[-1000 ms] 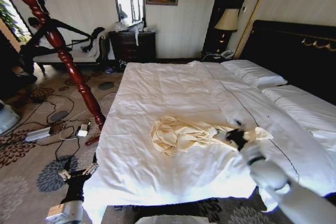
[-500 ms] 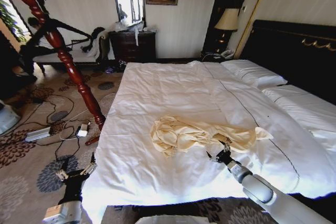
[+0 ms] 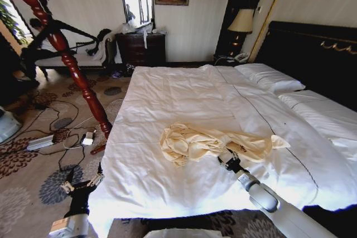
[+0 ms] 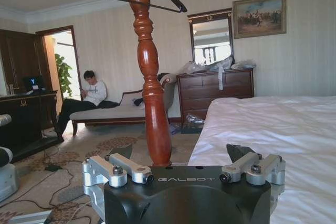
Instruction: Pick up the clothes from the bed and hang them on the clothes hanger.
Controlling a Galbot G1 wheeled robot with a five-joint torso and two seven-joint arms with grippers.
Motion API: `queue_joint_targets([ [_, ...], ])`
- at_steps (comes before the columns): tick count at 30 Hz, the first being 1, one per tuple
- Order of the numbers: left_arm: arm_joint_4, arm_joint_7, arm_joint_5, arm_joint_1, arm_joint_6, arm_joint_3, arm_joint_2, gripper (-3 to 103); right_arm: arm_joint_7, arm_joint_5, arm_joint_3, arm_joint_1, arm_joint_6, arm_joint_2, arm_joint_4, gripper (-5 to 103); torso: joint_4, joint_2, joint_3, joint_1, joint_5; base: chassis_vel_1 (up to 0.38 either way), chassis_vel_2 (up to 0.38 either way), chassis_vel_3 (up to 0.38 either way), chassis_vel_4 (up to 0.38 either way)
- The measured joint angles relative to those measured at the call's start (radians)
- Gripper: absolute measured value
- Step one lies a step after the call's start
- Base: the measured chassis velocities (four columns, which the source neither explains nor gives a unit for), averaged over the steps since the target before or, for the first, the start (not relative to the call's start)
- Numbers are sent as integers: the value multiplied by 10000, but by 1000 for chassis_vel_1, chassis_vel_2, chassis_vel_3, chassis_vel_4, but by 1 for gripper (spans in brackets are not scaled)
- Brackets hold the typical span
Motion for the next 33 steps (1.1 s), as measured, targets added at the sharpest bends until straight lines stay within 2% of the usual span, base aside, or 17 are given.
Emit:
queue_joint_targets([
  [1, -1, 0, 6, 0, 1, 2, 0, 100, 4, -2, 0, -2, 41, 24, 5, 60, 0, 0, 0, 0, 0, 0, 0, 0, 0],
  [5, 6, -6, 11, -11, 6, 17, 10, 100, 18, -61, 73, -111, 423, 155, 35, 38, -1, 1, 0, -1, -1, 0, 0, 0, 0],
  [7, 16, -6, 12, -15, 5, 24, 9, 100, 18, -62, 90, -124, 465, 174, 35, 38, -1, 1, 0, -1, -1, 0, 0, 0, 0],
  [9, 56, -10, 30, -32, 6, 63, 5, 100, 3, -48, 148, -174, 633, 234, 47, 27, -1, 0, 0, 0, -1, 0, 0, 0, 0],
  [10, 56, -10, 30, -32, 6, 63, 5, 100, 3, -48, 148, -174, 633, 234, 47, 27, -1, 0, 0, 0, -1, 0, 0, 0, 0],
  [13, 85, -10, 41, -56, 6, 81, 5, 100, -128, 60, 162, -186, 898, 287, 40, 12, -1, 1, 0, 0, -1, 0, 0, 0, 0],
  [15, 86, -10, 41, -57, 5, 81, 5, 100, -152, 79, 162, -185, 922, 296, 34, 12, -1, 0, 0, 0, 0, 0, 0, 0, 0],
  [16, 91, -11, 41, -59, 5, 82, 8, 100, -239, 150, 165, -171, 977, 321, 15, 2, -1, 0, 0, 0, -1, 0, 0, 0, 0],
  [21, 101, -12, 18, -60, 6, 67, 26, 100, -385, 347, 201, -157, 1053, 337, 7, 0, -1, 0, 0, 0, 0, 0, 0, 0, 0],
  [23, 107, -18, -19, -67, 6, 45, 41, 100, -689, 964, 347, -166, 1368, 310, 222, 0, -1, 0, 0, 0, 1, 0, 0, 0, 0],
  [24, 107, -18, -19, -67, 6, 45, 41, 100, -689, 964, 347, -166, 1368, 310, 222, 0, -1, 0, 0, 0, 1, 0, 0, 0, 0],
  [26, 114, -19, -41, -83, 5, 36, 48, 100, -1103, 1841, 503, -181, 1697, 233, 579, 0, -1, 0, 0, 0, 2, 0, 0, 0, 0],
  [27, 121, -22, -77, -96, 6, 24, 54, 100, -1644, 3172, 720, -220, 2035, 51, 1055, 0, 0, -1, 0, 0, 0, 0, 0, 0, 0],
  [29, 132, -23, -137, -103, 5, 3, 66, 100, -2482, 5024, 1127, -364, 2264, -309, 1934, 0, 1, 0, 0, 0, 0, 0, 0, 0, 0],
  [31, 138, -24, -153, -104, 6, -5, 74, 100, -2688, 5432, 1241, -420, 2280, -428, 2160, 0, 0, 0, 0, 0, 0, 0, 0, 0, 0],
  [32, 149, -27, -196, -110, 6, -26, 96, 100, -3264, 6846, 1594, -576, 2271, -829, 2992, 0, -2, 0, 0, 0, -2, 0, 0, 0, 0],
  [33, 150, -28, -220, -113, 5, -40, 108, 100, -3446, 7607, 1754, -641, 2207, -997, 3477, 0, -1, 0, -1, 0, -3, 0, 0, 0, 0],
])
